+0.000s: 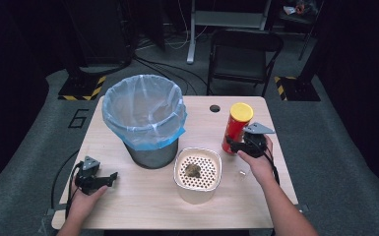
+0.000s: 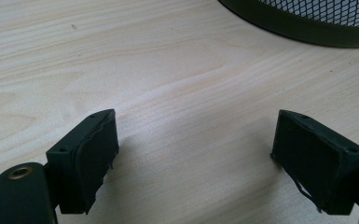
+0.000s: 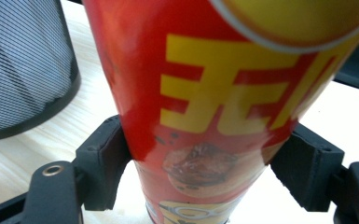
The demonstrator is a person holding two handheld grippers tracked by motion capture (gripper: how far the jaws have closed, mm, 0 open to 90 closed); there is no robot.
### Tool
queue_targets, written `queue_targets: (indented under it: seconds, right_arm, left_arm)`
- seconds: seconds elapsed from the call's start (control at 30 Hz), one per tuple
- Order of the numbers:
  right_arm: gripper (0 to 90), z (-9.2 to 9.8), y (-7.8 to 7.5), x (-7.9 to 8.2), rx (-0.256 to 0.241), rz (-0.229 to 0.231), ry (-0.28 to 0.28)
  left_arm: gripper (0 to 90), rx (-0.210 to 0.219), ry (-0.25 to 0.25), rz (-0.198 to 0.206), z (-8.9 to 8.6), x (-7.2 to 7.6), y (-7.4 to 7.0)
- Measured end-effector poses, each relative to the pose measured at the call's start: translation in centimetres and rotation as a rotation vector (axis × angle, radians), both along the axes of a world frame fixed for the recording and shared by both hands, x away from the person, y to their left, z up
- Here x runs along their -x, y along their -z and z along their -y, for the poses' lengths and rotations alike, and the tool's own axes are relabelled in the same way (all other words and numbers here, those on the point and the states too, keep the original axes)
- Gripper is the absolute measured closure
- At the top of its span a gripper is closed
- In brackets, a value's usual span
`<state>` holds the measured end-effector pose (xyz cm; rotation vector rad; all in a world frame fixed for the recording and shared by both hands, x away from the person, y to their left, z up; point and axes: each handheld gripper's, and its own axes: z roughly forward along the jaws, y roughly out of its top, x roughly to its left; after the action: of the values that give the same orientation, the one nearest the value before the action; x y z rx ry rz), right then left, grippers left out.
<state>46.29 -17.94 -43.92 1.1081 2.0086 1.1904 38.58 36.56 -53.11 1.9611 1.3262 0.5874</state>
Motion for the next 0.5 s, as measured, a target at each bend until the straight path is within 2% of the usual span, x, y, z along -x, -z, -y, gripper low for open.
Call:
queue_targets:
  seconds: [0.3, 0.4, 0.43, 0.47, 0.5]
  right_arm:
    - [24.2, -0.1, -2.3, 0.2, -0.008, -0.011, -0.026]
    - [24.2, 0.1, -3.8, 0.4, -0.022, -0.024, -0.035]
    - [24.2, 0.1, -3.8, 0.4, -0.022, -0.024, -0.035]
    - [24.2, 0.1, -4.7, 0.5, -0.022, -0.026, -0.044]
    - [24.2, 0.1, -4.7, 0.5, -0.022, -0.026, -0.044]
  left_arm:
    - [13.8, 0.001, 0.0, 0.0, 0.0, 0.0, 0.0]
    - [13.8, 0.0, 0.0, 0.0, 0.0, 0.0, 0.0]
    - [13.8, 0.0, 0.0, 0.0, 0.0, 0.0, 0.0]
    - [13.8, 0.0, 0.0, 0.0, 0.0, 0.0, 0.0]
    - [13.8, 0.0, 0.0, 0.0, 0.0, 0.0, 0.0]
